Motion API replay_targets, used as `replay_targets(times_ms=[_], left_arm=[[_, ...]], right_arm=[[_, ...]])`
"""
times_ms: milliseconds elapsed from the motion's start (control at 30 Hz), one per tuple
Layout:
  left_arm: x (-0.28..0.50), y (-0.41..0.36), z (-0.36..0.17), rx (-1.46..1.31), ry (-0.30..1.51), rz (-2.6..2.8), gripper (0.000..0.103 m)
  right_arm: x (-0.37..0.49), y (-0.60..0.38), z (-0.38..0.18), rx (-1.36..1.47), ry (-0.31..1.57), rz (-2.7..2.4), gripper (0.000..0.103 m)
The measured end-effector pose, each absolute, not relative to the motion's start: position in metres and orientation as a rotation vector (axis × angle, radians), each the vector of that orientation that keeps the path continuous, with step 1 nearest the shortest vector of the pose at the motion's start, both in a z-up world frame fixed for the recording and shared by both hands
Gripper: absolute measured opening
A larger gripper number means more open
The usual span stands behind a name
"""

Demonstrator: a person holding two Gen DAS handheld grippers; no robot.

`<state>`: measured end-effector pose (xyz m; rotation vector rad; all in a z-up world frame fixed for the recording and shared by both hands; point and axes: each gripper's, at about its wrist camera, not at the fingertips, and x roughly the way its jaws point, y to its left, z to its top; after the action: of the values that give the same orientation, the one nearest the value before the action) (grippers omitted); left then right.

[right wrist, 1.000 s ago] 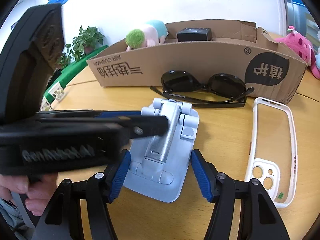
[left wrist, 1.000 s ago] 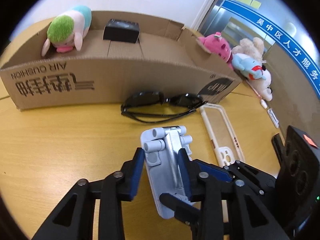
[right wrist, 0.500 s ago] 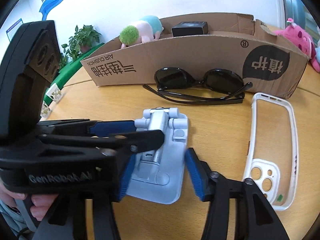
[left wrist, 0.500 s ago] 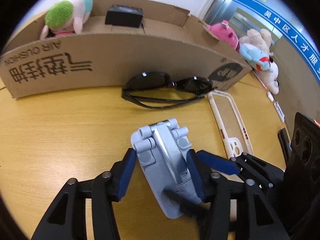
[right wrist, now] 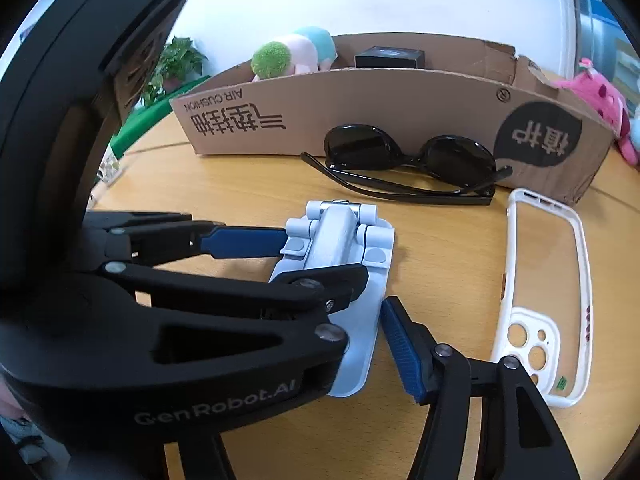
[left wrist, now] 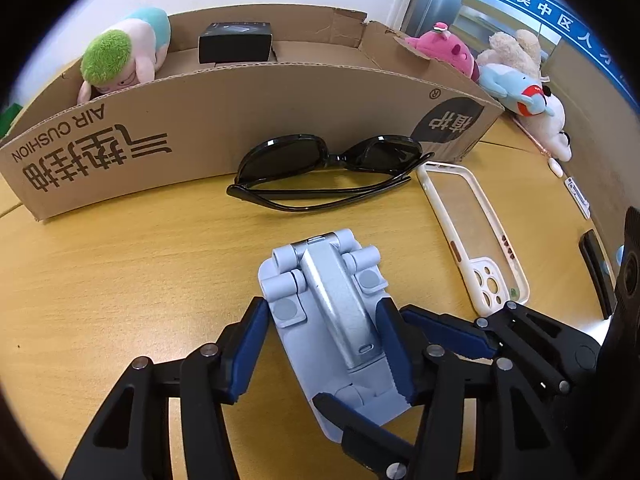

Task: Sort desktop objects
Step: 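Lift the phone stand with both grippers and carry it over the cardboard box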

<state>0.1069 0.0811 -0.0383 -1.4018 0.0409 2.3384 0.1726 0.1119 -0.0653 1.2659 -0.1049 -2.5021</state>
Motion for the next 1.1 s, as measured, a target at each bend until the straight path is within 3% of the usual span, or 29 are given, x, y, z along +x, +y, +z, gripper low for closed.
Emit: replay_targets(times_ms=[233, 567, 1100], left_arm=[[0.114, 0.079, -0.023, -1.339, 0.085, 2.394, 0.054], [0.105, 0.072, 0.034, -1.159, 0.076, 2.505, 0.054], [0.024, 0.037, 0.137, -0.891, 0.109, 2.639, 0.054]], right_arm=[[0.177, 0.115, -0.059, 1.232, -0.168, -2.494, 0.059], [0.172, 0.11, -0.007, 1.069, -0.131, -2.557, 0.059], [0.076, 0.078, 0.099, 0.809, -0.002, -2.609, 0.059]])
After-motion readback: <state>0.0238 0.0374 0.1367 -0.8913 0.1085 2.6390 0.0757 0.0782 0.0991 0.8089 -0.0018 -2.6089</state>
